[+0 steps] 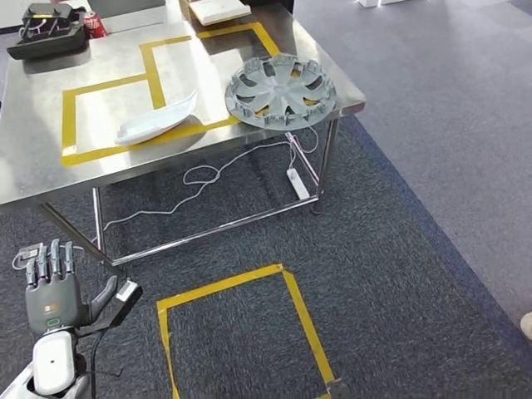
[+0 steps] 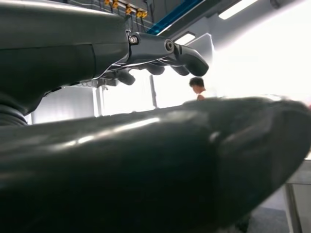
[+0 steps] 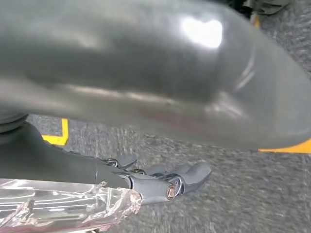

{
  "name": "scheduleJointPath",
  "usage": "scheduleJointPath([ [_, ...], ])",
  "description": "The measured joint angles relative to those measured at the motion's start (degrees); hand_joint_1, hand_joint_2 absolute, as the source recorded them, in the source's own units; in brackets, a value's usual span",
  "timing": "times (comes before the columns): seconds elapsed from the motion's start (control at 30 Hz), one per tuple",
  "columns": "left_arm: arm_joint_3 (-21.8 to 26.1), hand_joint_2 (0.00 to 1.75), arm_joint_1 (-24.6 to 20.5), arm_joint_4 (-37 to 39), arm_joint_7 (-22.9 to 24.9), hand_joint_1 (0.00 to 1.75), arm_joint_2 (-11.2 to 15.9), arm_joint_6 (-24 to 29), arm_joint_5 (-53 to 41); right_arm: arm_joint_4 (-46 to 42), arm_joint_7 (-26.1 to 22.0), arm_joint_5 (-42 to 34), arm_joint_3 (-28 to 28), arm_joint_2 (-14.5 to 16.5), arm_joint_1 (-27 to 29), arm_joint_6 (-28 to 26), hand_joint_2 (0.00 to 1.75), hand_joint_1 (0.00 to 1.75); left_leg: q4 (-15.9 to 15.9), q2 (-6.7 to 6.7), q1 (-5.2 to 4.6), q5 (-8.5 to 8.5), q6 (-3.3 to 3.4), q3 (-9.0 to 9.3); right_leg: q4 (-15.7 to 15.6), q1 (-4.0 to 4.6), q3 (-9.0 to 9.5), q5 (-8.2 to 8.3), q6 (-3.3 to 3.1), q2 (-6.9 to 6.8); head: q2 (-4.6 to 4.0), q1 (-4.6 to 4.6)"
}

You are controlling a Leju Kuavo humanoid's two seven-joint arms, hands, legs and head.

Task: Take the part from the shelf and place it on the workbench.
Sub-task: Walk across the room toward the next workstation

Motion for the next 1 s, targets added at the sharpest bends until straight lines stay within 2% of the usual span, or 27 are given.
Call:
scheduleJointPath([
  [0.03,-0.2,0.0,-0.1,0.0,0.0,0.0,0.0,-0.2,0.0,0.0,-0.1,-0.1,0.0,-0.1,0.1,0.1,0.0,0.0,3.9,0.01,0.1,-2.81,-0.29,-1.05,0.0,-0.02,-0.73,0.63,-0.13,-0.03,0.0,-0.14],
  [0.07,-0.4,0.0,-0.2,0.0,0.0,0.0,-0.1,-0.3,0.0,0.0,-0.2,-0.2,0.0,-0.1,0.1,0.1,0.0,0.0,7.7,0.01,0.22,-4.84,-0.53,-1.9,0.0,-0.03,-1.5,1.26,-0.13,-0.08,0.0,-0.19],
  [0.1,-0.7,0.0,-0.3,0.0,0.1,0.0,-0.2,-0.4,0.0,0.0,-0.3,-0.3,0.0,-0.2,0.2,0.1,0.0,0.0,10.4,0.02,0.32,-5.63,-0.73,-2.15,0.1,-0.05,-2.32,1.88,-0.1,-0.11,0.0,-0.19],
  [0.13,-1.0,0.0,-0.3,0.0,0.1,0.0,-0.2,-0.5,0.0,0.0,-0.3,-0.3,0.0,-0.3,0.2,0.1,0.0,0.0,11.1,0.02,0.42,-5.12,-0.88,-1.52,0.2,-0.09,-3.16,2.48,-0.02,-0.15,0.0,-0.21],
  [0.17,-1.3,0.0,-0.5,0.0,0.1,0.0,-0.3,-0.5,0.0,0.0,-0.3,-0.4,0.0,-0.3,0.2,0.2,0.0,0.0,9.9,0.02,0.55,-3.74,-1.01,0.14,0.4,-0.17,-4.03,3.05,0.12,-0.16,0.0,-0.2],
  [0.2,-1.5,0.0,-0.8,0.0,0.1,0.0,-0.3,-0.5,0.0,0.0,-0.4,-0.4,0.0,-0.4,0.3,0.2,0.0,0.0,6.9,0.04,0.71,-2.26,-1.16,2.74,0.6,-0.28,-4.88,3.58,0.35,-0.16,0.0,-0.2],
  [0.23,-1.7,0.0,-1.1,0.0,0.2,0.0,-0.4,-0.5,0.0,0.0,-0.4,-0.5,0.0,-0.4,0.3,0.3,0.0,0.0,2.8,0.03,0.81,-1.61,-1.3,5.78,0.9,-0.31,-5.72,4.04,0.67,-0.15,0.0,-0.25],
  [0.27,-1.9,0.0,-1.5,0.0,0.2,0.0,-0.4,-0.5,0.0,0.0,-0.5,-0.5,0.0,-0.5,0.3,0.3,0.0,0.0,-1.0,-0.05,0.79,-1.61,-1.11,8.36,1.2,-0.31,-6.41,4.53,1.04,-0.15,0.0,-0.24],
  [0.3,-2.2,0.0,-1.8,0.0,0.2,0.0,-0.5,-0.5,0.0,0.1,-0.5,-0.6,0.0,-0.5,0.3,0.3,0.0,0.0,-3.7,-0.13,0.73,-2.02,-0.8,10.02,1.3,-0.28,-6.87,5.03,1.43,-0.15,0.0,-0.24],
  [0.33,-2.4,0.0,-2.0,0.0,0.2,0.0,-0.6,-0.5,0.0,0.1,-0.6,-0.6,0.0,-0.6,0.4,0.3,0.0,0.0,-5.0,-0.22,0.57,-2.47,-0.35,10.61,1.4,-0.24,-7.18,5.56,1.79,-0.15,0.0,-0.26],
  [0.4,-2.8,0.0,-2.2,0.0,0.2,0.0,-0.7,-0.5,0.0,0.1,-0.7,-0.8,0.0,-0.7,0.5,0.3,0.0,0.0,-5.1,-0.19,0.46,-1.93,0.85,9.87,1.3,-0.39,-7.57,6.28,2.53,-0.08,0.0,-0.26],
  [0.43,-2.9,0.0,-2.3,0.0,0.2,0.0,-0.8,-0.5,0.0,0.1,-0.7,-0.8,0.0,-0.7,0.7,0.3,0.0,0.0,-5.0,-0.12,0.46,-1.44,1.44,9.39,1.8,-0.48,-8.05,5.44,2.84,-0.04,0.0,-0.19],
  [0.47,-3.1,0.0,-2.4,0.0,0.2,0.0,-0.9,-0.5,0.0,0.1,-0.7,-0.9,0.0,-0.8,0.7,0.3,0.0,0.0,-5.1,-0.03,0.52,-0.86,2.02,8.86,3.4,-0.55,-8.71,3.58,3.12,0.0,0.01,-0.08],
  [0.5,-3.2,0.0,-2.5,0.0,0.2,0.0,-0.9,-0.5,0.0,0.1,-0.7,-1.0,0.0,-0.8,0.7,0.3,0.0,0.0,-5.1,0.06,0.55,-0.25,2.42,8.28,6.2,-0.61,-9.6,0.78,3.32,0.02,0.01,0.02],
  [0.57,-3.4,0.0,-2.6,0.0,0.2,0.0,-1.0,-0.5,0.0,0.1,-0.7,-1.0,0.0,-0.9,0.6,0.3,0.0,0.0,-5.0,0.09,0.4,1.0,2.77,6.86,13.9,-0.62,-11.31,-4.66,3.57,0.01,0.01,0.15],
  [0.6,-3.5,0.0,-2.7,0.0,0.2,0.0,-1.1,-0.6,0.0,0.1,-0.7,-1.0,0.0,-0.9,0.6,0.3,0.0,0.0,-5.0,0.1,0.32,1.66,2.78,6.05,17.0,-0.62,-11.57,-5.82,3.61,0.01,0.0,0.15],
  [0.63,-3.7,0.0,-2.7,0.0,0.2,0.0,-1.1,-0.6,0.0,0.1,-0.7,-1.0,0.0,-1.0,0.6,0.3,0.0,0.0,-5.0,0.11,0.26,2.3,2.75,5.23,18.5,-0.6,-11.1,-5.75,3.58,0.02,0.0,0.14],
  [0.67,-3.8,0.0,-2.7,0.0,0.2,0.0,-1.1,-0.6,0.0,0.1,-0.7,-1.0,0.0,-1.0,0.6,0.3,0.0,0.0,-4.9,0.11,0.23,2.94,2.67,4.4,18.0,-0.59,-9.63,-4.64,3.48,0.02,0.0,0.14],
  [0.7,-3.9,0.0,-2.7,0.0,0.2,0.0,-1.1,-0.6,0.0,0.1,-0.7,-1.1,0.0,-1.0,0.5,0.4,0.0,0.0,-4.9,0.1,0.21,3.57,2.53,3.66,15.3,-0.58,-7.05,-3.2,3.31,0.04,0.0,0.14],
  [0.73,-3.9,0.0,-2.8,0.0,0.2,0.0,-1.1,-0.6,0.0,0.1,-0.7,-1.1,0.0,-1.1,0.4,0.5,0.0,0.0,-4.9,0.08,0.19,4.18,2.33,3.02,11.2,-0.56,-3.86,-2.65,3.11,0.11,0.0,0.15],
  [0.77,-4.0,0.0,-2.9,0.0,0.2,0.0,-1.1,-0.6,0.0,0.1,-0.7,-1.1,0.0,-1.2,0.3,0.6,0.0,0.0,-4.9,0.08,0.16,4.78,2.06,2.51,6.8,-0.49,-0.64,-2.71,2.9,0.24,0.01,0.1],
  [0.8,-4.0,0.0,-3.0,0.0,0.2,0.0,-1.2,-0.6,0.0,0.1,-0.7,-1.1,0.0,-1.2,0.2,0.7,0.0,0.0,-4.9,0.09,0.16,5.38,1.76,2.22,3.4,-0.38,1.5,-3.08,2.69,0.38,0.01,0.06],
  [0.83,-4.1,0.0,-3.1,0.0,0.2,0.0,-1.2,-0.6,0.0,0.1,-0.8,-1.1,0.0,-1.2,0.1,0.7,0.0,0.0,-5.0,0.1,0.2,5.95,1.42,2.07,1.5,-0.22,2.51,-3.65,2.48,0.52,0.0,0.12],
  [0.9,-4.2,0.0,-3.3,0.0,0.2,0.0,-1.3,-0.6,0.0,0.1,-0.8,-1.2,0.0,-1.2,0.1,0.7,0.0,0.0,-5.4,0.09,0.4,6.92,0.67,1.89,1.0,-0.03,1.95,-2.99,1.73,0.53,0.01,0.25],
  [0.93,-4.2,0.0,-3.3,0.1,0.2,0.0,-1.3,-0.6,0.0,0.1,-0.8,-1.2,0.0,-1.3,0.2,0.7,0.0,0.0,-5.2,0.08,0.51,6.32,0.31,1.59,0.9,-0.05,1.6,-2.47,1.24,0.45,0.02,0.3],
  [0.97,-4.3,0.0,-3.2,0.1,0.2,0.0,-1.3,-0.6,0.0,0.1,-0.8,-1.2,0.0,-1.3,0.3,0.8,0.0,0.0,-4.1,0.08,0.58,4.52,-0.03,1.09,0.9,-0.13,1.08,-1.73,0.72,0.34,0.02,0.17],
  [1.0,-4.3,0.0,-3.2,0.1,0.2,0.0,-1.3,-0.6,0.0,0.1,-0.8,-1.2,0.0,-1.4,0.4,0.8,0.0,0.0,-1.9,0.09,0.65,1.68,-0.31,0.36,0.8,-0.23,0.41,-0.92,0.35,0.25,0.01,0.07],
])
